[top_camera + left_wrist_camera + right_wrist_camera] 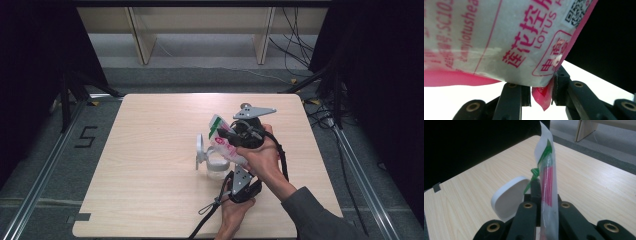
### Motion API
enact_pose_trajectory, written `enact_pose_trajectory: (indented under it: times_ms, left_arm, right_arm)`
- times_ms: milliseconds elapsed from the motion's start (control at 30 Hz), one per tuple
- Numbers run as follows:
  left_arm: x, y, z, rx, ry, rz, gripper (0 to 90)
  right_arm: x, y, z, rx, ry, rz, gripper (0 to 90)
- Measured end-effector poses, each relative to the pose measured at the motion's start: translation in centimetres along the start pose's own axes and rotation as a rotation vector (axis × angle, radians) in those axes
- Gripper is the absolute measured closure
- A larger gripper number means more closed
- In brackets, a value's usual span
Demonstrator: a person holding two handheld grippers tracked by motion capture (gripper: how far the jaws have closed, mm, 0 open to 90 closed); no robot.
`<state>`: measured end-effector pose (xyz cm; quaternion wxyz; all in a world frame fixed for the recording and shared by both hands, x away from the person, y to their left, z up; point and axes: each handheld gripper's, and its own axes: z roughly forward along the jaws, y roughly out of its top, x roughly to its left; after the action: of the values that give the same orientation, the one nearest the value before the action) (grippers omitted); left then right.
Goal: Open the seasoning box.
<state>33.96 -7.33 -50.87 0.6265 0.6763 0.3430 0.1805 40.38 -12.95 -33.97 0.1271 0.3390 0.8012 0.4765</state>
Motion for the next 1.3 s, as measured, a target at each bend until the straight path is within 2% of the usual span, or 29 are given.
enact_pose_trajectory:
  times_ms: [67,100,133,200,333,533,567,633,667,700,767,833,867,900,933,1000,1133,1233,1300]
  left_arm:
    - [-0.09,-0.07,0.04,0.002,-0.004,-0.004,73.0]
    - [-0.11,-0.09,0.06,0.001,-0.002,-0.002,73.0]
    - [-0.11,-0.09,0.07,0.0,-0.002,-0.001,73.0]
    - [-0.06,-0.09,0.06,0.002,-0.001,0.001,73.0]
    - [-0.08,-0.14,0.1,0.001,0.0,0.004,73.1]
    - [-0.02,-0.22,0.15,0.006,-0.001,0.016,73.1]
    - [-0.03,-0.26,0.16,0.006,-0.003,0.015,73.1]
    - [-0.05,-0.24,0.16,0.003,-0.005,0.013,73.1]
    - [-0.01,-0.21,0.15,0.006,-0.005,0.012,73.1]
    - [0.0,-0.24,0.19,0.005,-0.007,0.009,73.1]
    - [-0.02,-0.27,0.2,0.009,-0.008,0.007,73.1]
    - [0.0,-0.2,0.16,0.004,-0.008,0.005,73.1]
    - [0.01,-0.15,0.1,0.007,-0.006,0.004,73.1]
    - [0.04,-0.14,0.08,0.006,-0.007,0.004,73.1]
    - [0.04,-0.14,0.09,0.005,-0.008,0.002,73.1]
    - [0.03,-0.15,0.09,0.004,-0.007,0.001,73.2]
    - [0.04,-0.12,0.07,0.005,-0.006,0.002,73.2]
    - [-0.09,-0.18,0.13,0.003,-0.007,-0.001,73.1]
    - [-0.04,-0.16,0.11,0.007,-0.007,0.001,73.1]
  right_arm:
    - [0.01,0.0,0.04,0.014,-0.01,-0.016,89.6]
    - [0.23,-0.04,0.08,0.019,-0.014,0.001,89.6]
    - [0.19,-0.09,0.22,0.008,-0.015,-0.015,89.6]
    - [0.14,-0.04,0.17,0.016,-0.001,-0.001,89.6]
    - [0.08,-0.04,0.17,0.027,-0.007,-0.008,89.6]
    - [0.04,-0.13,0.3,0.012,-0.007,-0.011,89.5]
    - [-0.07,-0.1,0.31,0.023,-0.006,-0.034,89.5]
    - [-0.1,-0.08,0.27,0.029,-0.01,-0.04,89.5]
    - [-0.04,-0.11,0.24,0.026,-0.012,-0.02,89.5]
    - [-0.02,-0.11,0.21,0.027,-0.015,-0.02,89.5]
    - [-0.13,-0.13,0.47,0.025,-0.009,-0.05,89.5]
    - [-0.08,-0.07,0.54,0.035,-0.003,-0.045,89.4]
    - [-0.04,-0.03,0.49,0.032,-0.017,-0.047,89.5]
    - [0.23,-0.07,0.47,0.032,-0.021,-0.013,89.5]
    - [0.15,-0.06,0.58,0.021,-0.022,-0.041,89.4]
    - [0.2,-0.01,0.55,0.041,-0.015,-0.052,89.5]
    - [0.19,-0.02,0.51,0.023,-0.014,-0.041,89.4]
    - [0.27,-0.08,0.47,0.048,-0.024,-0.039,89.4]
    - [0.31,-0.08,0.45,0.04,-0.017,-0.03,89.4]
